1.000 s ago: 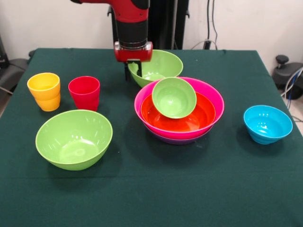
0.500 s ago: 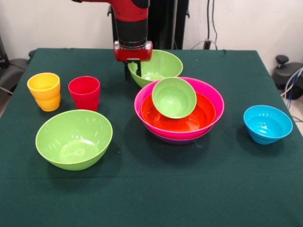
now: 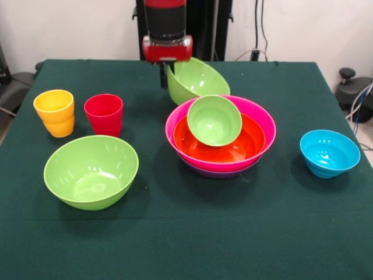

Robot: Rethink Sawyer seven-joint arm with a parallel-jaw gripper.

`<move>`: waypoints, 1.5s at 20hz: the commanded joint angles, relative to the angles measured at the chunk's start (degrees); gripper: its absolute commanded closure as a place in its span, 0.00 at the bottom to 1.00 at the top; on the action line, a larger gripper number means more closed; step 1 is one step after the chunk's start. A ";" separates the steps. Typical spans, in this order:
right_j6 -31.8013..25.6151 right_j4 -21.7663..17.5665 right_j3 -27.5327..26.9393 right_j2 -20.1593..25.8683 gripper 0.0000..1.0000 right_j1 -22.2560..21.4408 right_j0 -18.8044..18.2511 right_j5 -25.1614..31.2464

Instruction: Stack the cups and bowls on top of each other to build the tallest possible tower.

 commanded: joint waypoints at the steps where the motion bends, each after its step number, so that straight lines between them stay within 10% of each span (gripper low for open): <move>1: 6.11 5.22 5.97 9.14 1.00 -13.33 -1.08 9.18; 15: 3.62 19.51 14.00 16.89 1.00 -31.37 -2.79 21.03; 30: 4.72 15.79 7.97 12.97 1.00 -20.00 -0.30 14.16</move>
